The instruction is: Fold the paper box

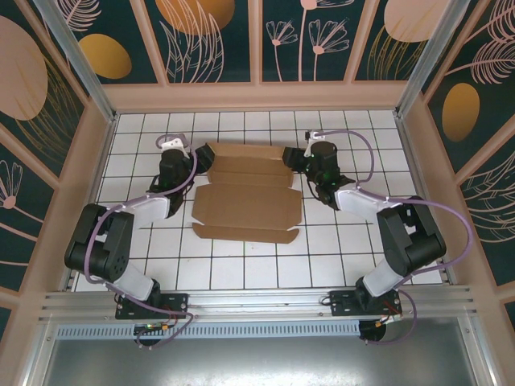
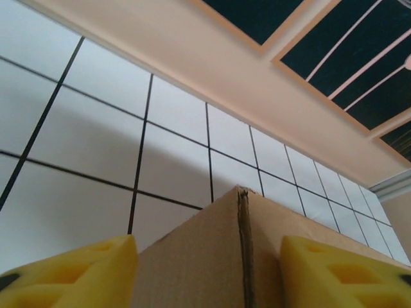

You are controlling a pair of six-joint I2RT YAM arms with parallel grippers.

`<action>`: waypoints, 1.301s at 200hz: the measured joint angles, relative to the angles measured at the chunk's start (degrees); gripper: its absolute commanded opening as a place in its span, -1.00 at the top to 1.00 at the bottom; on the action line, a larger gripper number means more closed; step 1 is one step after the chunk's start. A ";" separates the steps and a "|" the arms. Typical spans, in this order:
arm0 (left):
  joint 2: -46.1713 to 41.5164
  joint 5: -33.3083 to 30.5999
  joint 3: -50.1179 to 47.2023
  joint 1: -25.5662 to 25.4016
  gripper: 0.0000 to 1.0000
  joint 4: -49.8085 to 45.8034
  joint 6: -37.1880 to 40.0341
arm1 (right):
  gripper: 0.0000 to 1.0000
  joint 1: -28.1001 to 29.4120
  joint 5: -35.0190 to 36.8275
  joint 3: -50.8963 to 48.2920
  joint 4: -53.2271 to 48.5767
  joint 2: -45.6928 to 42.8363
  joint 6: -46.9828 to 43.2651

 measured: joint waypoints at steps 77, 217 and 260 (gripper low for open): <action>-14.60 -10.34 10.21 -0.15 -0.45 -21.84 7.50 | -0.17 2.21 1.81 4.63 -12.70 -6.23 -16.37; -24.11 -13.97 3.89 -0.15 -0.45 -25.92 7.30 | -0.30 19.65 19.80 9.64 -7.82 7.52 -69.02; -24.87 -14.40 3.87 -0.15 -0.42 -25.88 7.30 | -0.15 22.60 26.25 9.64 1.95 11.19 -79.10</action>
